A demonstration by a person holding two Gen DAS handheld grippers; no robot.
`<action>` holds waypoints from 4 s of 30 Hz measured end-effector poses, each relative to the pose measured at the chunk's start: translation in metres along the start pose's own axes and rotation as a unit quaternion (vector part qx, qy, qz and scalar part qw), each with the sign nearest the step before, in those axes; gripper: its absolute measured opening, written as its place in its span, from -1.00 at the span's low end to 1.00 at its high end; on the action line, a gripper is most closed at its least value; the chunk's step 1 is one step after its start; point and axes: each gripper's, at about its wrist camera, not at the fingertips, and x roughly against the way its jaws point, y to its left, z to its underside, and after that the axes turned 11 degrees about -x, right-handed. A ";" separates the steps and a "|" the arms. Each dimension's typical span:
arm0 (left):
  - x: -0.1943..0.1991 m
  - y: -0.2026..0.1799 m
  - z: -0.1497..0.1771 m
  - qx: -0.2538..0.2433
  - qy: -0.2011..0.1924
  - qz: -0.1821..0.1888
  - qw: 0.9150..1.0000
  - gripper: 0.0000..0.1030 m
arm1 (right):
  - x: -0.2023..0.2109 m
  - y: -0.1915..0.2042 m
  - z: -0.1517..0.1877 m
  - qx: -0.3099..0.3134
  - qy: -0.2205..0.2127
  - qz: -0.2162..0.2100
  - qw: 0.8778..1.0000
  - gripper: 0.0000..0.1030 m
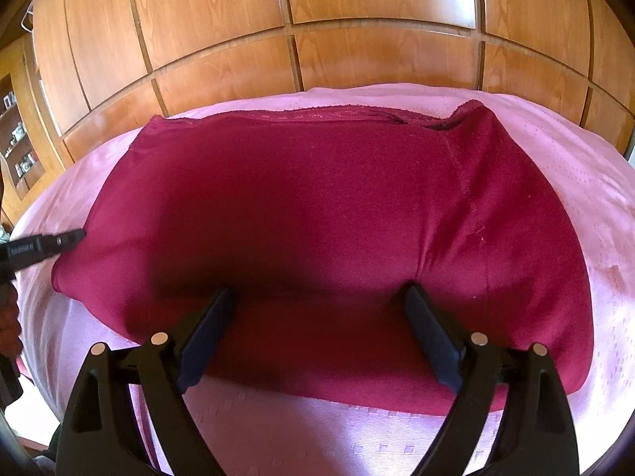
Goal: Fold small clothes
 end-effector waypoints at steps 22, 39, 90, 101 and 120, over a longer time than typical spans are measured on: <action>0.025 -0.079 -0.016 -0.127 -0.047 -0.046 0.990 -0.33 | 0.029 -0.029 -0.031 -0.083 0.030 -0.051 0.995 0.73; -0.001 -0.081 -0.007 -0.129 -0.007 -0.043 0.991 -0.33 | 0.034 -0.174 -0.059 -0.268 0.039 -0.074 0.960 0.73; 0.012 0.033 -0.010 0.105 -0.013 0.220 0.970 -0.30 | -0.005 0.181 -0.068 0.038 0.156 -0.224 0.961 -0.62; 0.017 0.055 -0.026 0.162 -0.020 0.315 0.935 0.05 | 0.002 0.180 -0.048 0.070 0.153 -0.293 0.941 0.47; -0.010 -0.003 -0.066 0.060 0.047 0.230 0.970 -0.73 | 0.037 0.076 -0.012 0.049 0.097 -0.168 0.980 -0.08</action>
